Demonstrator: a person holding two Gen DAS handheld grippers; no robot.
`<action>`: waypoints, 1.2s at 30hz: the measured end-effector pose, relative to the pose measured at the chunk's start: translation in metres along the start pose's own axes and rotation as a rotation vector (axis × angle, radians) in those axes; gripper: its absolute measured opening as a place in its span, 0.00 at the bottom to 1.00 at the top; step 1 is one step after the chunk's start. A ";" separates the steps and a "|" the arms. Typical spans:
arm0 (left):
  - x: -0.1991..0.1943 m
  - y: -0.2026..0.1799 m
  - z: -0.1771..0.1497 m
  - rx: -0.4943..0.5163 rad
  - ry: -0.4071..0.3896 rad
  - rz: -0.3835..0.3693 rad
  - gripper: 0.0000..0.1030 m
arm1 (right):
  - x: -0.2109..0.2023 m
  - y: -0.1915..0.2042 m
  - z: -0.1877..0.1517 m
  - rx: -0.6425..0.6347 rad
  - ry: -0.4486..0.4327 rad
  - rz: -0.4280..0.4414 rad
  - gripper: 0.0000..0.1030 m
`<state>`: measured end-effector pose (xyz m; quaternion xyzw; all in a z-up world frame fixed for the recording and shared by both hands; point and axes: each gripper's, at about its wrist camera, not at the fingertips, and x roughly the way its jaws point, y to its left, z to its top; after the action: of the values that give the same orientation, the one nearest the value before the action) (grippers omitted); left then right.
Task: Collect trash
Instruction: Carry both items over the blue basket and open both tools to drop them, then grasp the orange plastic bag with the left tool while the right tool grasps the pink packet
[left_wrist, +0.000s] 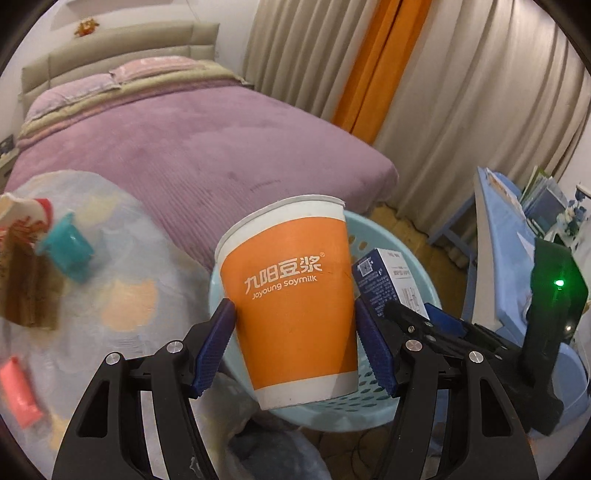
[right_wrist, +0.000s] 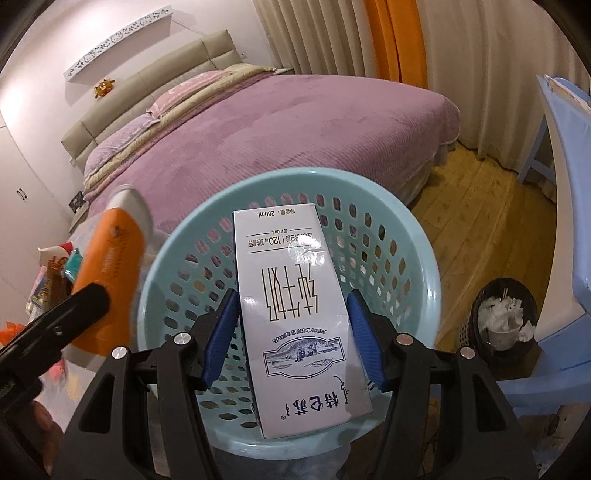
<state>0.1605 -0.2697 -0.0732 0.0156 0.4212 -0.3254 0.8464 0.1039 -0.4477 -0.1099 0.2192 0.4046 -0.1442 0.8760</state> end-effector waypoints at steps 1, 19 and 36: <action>0.007 -0.001 -0.001 0.004 0.016 0.000 0.63 | 0.001 0.000 -0.001 -0.001 0.001 -0.001 0.55; -0.003 0.020 -0.020 -0.059 0.011 -0.016 0.74 | -0.002 -0.003 -0.002 0.029 0.000 -0.024 0.61; -0.131 0.085 -0.045 -0.164 -0.248 0.160 0.78 | -0.042 0.081 -0.011 -0.153 -0.096 0.096 0.61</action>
<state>0.1201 -0.1188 -0.0287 -0.0602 0.3362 -0.2211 0.9135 0.1054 -0.3693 -0.0624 0.1638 0.3609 -0.0810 0.9145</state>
